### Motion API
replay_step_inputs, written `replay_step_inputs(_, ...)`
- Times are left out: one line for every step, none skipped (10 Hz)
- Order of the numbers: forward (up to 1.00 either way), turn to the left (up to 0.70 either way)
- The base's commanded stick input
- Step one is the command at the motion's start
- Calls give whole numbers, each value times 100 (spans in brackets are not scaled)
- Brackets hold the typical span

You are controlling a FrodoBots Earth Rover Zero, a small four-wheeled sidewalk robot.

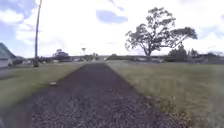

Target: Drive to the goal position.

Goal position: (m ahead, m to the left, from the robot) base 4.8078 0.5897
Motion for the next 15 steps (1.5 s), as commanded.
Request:
replay_step_inputs(50, 0)
replay_step_inputs(50, 0)
replay_step_inputs(50, 0)
replay_step_inputs(50, 0)
replay_step_inputs(50, 40)
replay_step_inputs(50, 50)
replay_step_inputs(50, 50)
replay_step_inputs(50, 50)
replay_step_inputs(50, 50)
replay_step_inputs(50, 50)
replay_step_inputs(50, 50)
replay_step_inputs(50, 50)
replay_step_inputs(50, 50)
replay_step_inputs(50, 50)
replay_step_inputs(50, 42)
